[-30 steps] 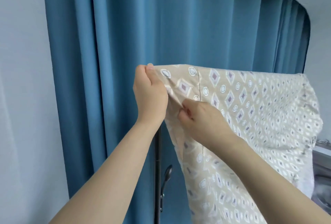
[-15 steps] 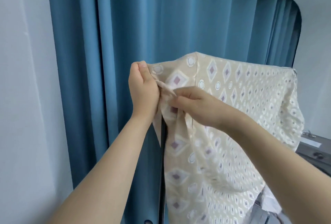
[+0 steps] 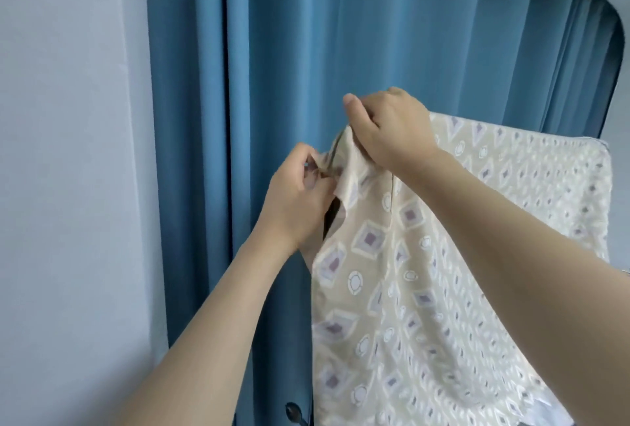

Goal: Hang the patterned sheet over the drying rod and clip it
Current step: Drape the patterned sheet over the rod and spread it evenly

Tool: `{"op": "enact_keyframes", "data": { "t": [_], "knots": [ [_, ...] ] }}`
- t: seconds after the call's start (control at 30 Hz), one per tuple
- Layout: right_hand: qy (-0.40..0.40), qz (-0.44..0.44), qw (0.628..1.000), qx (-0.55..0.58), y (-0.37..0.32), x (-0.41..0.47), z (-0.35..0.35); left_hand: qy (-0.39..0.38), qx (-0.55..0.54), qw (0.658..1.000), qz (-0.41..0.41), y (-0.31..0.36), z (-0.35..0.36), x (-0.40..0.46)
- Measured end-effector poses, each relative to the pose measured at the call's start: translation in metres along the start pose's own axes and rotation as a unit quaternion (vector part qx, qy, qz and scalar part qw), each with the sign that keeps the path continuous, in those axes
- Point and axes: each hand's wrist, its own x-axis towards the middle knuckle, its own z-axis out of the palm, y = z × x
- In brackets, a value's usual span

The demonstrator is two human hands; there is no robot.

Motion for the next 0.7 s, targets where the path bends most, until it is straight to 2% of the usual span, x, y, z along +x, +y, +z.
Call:
{"op": "enact_keyframes", "data": {
  "t": [0.1, 0.23, 0.33, 0.47, 0.57, 0.63, 0.7],
  "knots": [
    [0.004, 0.010, 1.000, -0.010, 0.001, 0.002, 0.000, 0.058, 0.064, 0.996, 0.003, 0.005, -0.006, 0.007],
    [0.017, -0.029, 0.999, 0.015, 0.001, 0.003, 0.002, 0.153, 0.104, 0.980, 0.066, 0.020, -0.019, 0.014],
    [0.028, -0.035, 0.998, 0.048, 0.004, 0.003, 0.005, 0.186, 0.133, 0.968, 0.098, 0.034, -0.024, 0.015],
    [0.040, -0.011, 0.995, 0.091, 0.012, 0.001, 0.010, 0.190, 0.117, 0.971, 0.086, 0.048, -0.024, 0.014],
    [0.028, 0.060, 0.996, 0.064, 0.024, -0.002, 0.006, 0.190, 0.048, 0.979, 0.062, 0.061, -0.023, 0.012],
    [0.006, 0.068, 0.996, 0.061, 0.028, -0.005, 0.004, 0.171, 0.039, 0.982, 0.066, 0.066, -0.021, 0.008],
    [0.002, 0.065, 0.992, 0.112, 0.031, -0.008, 0.001, 0.125, 0.045, 0.990, 0.051, 0.067, -0.019, 0.004]
  ]
}}
